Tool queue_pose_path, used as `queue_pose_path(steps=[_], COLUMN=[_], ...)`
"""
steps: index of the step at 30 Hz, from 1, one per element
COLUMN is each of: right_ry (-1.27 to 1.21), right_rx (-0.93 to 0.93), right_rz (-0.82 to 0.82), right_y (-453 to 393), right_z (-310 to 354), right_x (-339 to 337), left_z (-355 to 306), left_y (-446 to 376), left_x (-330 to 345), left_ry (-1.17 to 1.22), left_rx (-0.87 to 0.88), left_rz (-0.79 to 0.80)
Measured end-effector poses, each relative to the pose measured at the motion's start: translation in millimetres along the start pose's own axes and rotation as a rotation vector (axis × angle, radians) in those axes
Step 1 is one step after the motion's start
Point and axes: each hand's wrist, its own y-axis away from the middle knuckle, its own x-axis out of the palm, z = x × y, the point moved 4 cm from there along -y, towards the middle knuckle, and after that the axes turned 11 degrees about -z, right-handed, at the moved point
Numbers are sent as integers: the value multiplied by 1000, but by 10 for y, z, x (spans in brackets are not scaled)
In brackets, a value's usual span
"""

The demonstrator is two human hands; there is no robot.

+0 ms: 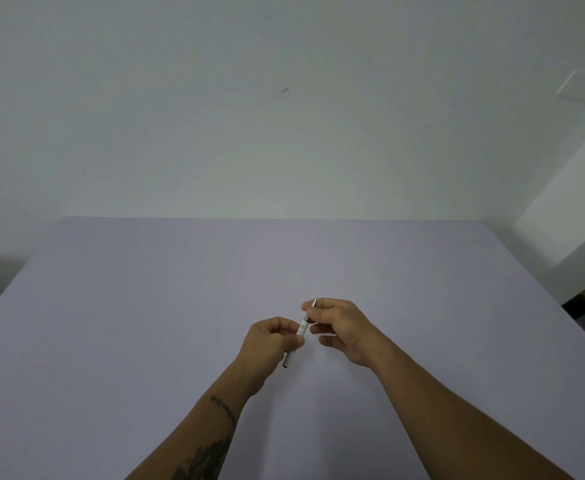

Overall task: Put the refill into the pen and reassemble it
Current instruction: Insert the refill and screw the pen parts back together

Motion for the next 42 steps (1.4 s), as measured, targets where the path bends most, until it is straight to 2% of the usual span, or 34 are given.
queue_pose_path(steps=[6, 15, 18, 23, 35, 42], right_ry=[-10, 108, 102, -48, 59, -64], right_rx=[4, -65, -49, 44, -22, 86], right_rz=[-2, -137, -116, -18, -124, 40], right_y=[-17, -74, -69, -89, -185, -162], right_z=[43, 19, 6, 14, -50, -38], right_x=[22, 145, 158, 128, 200, 131], left_z=[-20, -20, 4, 15, 19, -3], left_y=[-39, -100, -113, -135, -133, -121], left_x=[-62, -117, -147, -166, -128, -115], left_ry=[-14, -116, -111, -96, -120, -123], left_rx=[-3, 53, 39, 18, 32, 29], left_rz=[-14, -38, -37, -38, -38, -49])
